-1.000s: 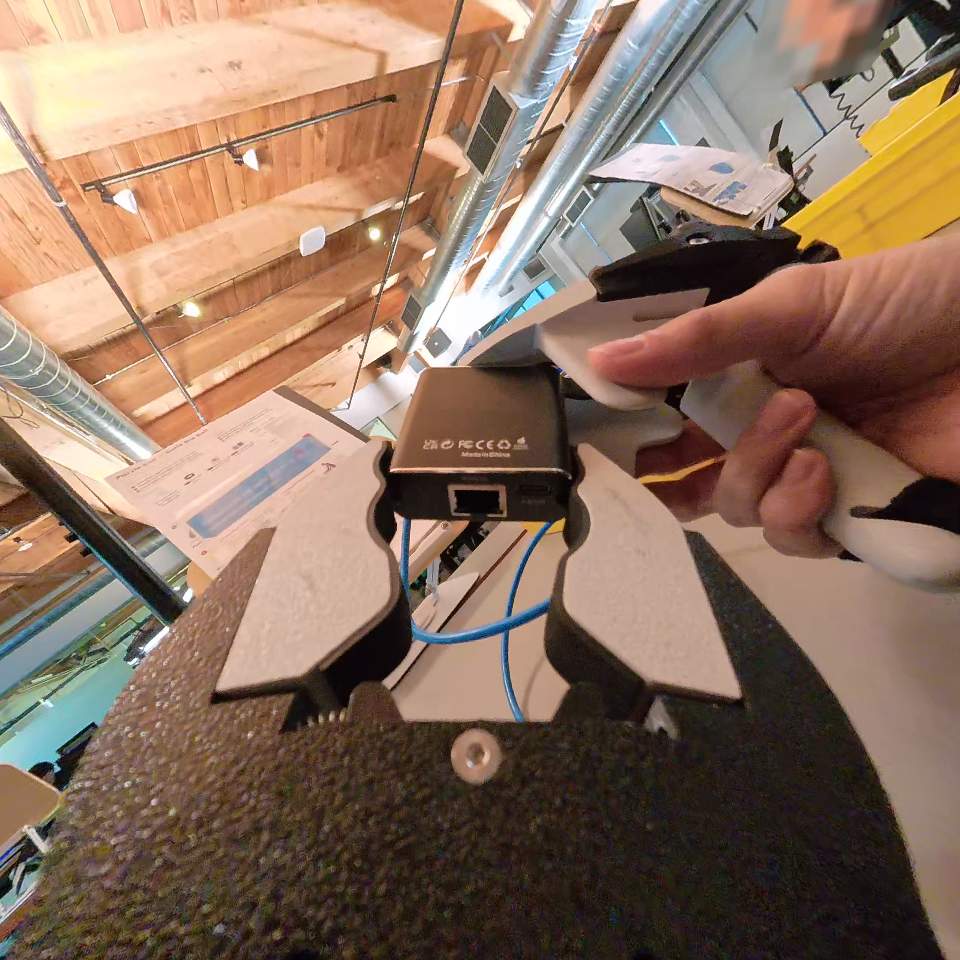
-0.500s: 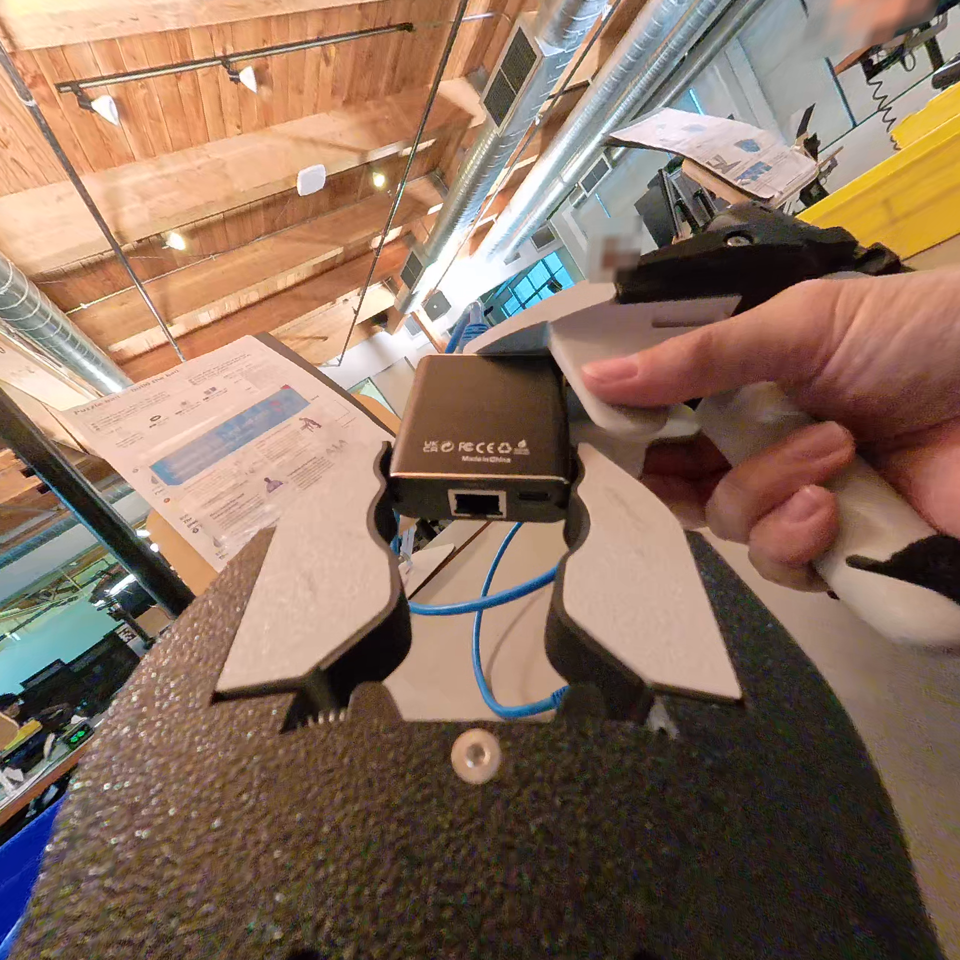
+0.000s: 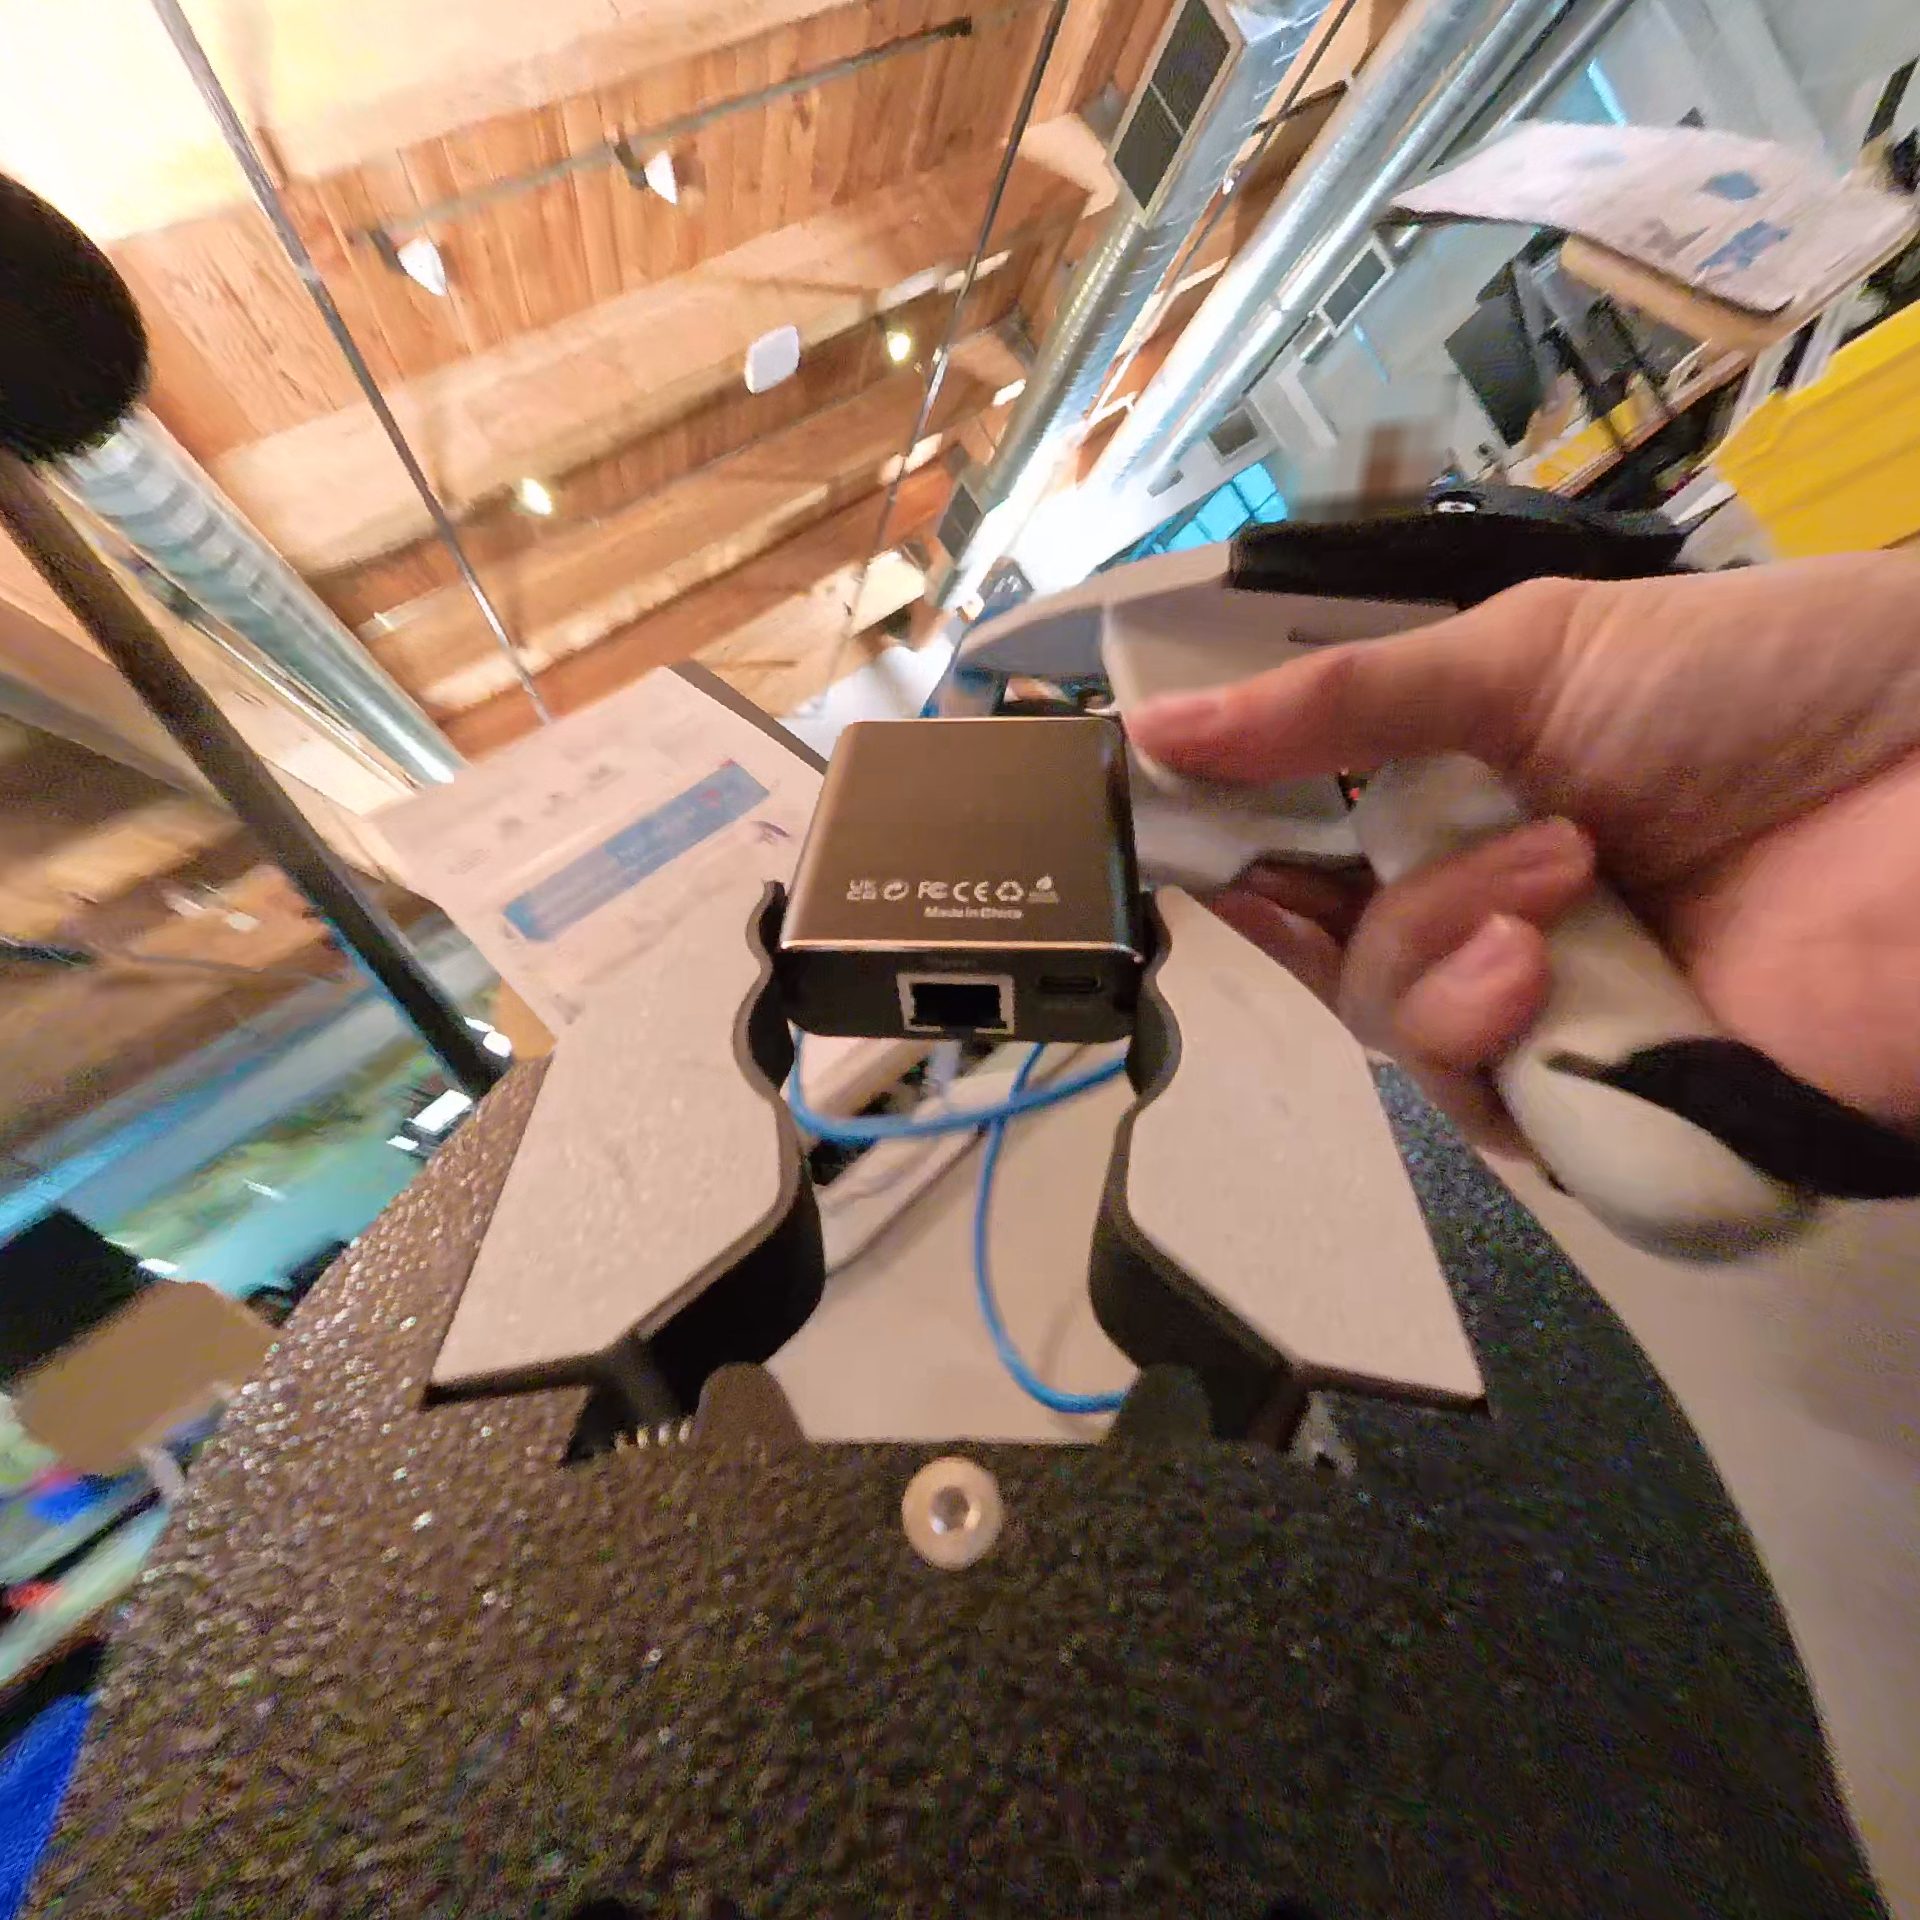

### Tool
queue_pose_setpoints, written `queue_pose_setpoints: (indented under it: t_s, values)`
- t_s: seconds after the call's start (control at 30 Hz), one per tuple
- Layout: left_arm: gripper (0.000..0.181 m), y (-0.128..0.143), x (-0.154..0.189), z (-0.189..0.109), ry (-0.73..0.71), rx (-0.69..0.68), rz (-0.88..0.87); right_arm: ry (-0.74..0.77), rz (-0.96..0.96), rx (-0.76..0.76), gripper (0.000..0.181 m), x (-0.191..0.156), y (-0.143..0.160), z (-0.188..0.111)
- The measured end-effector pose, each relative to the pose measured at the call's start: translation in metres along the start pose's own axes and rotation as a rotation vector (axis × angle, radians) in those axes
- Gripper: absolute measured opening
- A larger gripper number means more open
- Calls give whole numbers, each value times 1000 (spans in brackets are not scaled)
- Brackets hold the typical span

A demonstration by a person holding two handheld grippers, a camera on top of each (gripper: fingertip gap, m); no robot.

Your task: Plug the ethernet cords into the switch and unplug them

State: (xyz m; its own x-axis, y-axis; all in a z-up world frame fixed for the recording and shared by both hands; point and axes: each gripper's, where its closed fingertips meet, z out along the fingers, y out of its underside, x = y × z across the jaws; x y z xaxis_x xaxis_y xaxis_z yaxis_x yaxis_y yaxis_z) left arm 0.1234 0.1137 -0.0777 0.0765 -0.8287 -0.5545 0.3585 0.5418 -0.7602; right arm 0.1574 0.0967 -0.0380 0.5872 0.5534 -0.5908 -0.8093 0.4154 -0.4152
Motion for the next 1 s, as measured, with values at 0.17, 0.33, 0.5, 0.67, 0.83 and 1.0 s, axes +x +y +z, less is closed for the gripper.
queue_pose_setpoints:
  t_s: [0.17,0.33,0.5,0.67,0.83,1.0]
  values:
    - [62,4,-6,-5,10,8,-7,73,-297,-188,12,-13,-9,6]
    - [63,15,-33,-10,-22,-13,-85,170,-574,-455,12,-35,-53,11]
    - [62,29,-48,-16,-42,-48,-158,189,-631,-597,12,-69,-126,9]
    - [62,33,-49,-20,-37,-62,-158,307,-623,-646,12,-51,-189,-23]
    - [62,38,-50,-23,-32,-71,-180,436,-511,-520,13,-8,-242,-76]
    - [62,42,-48,-24,-20,-82,-189,782,-307,-623,12,71,-231,-162]
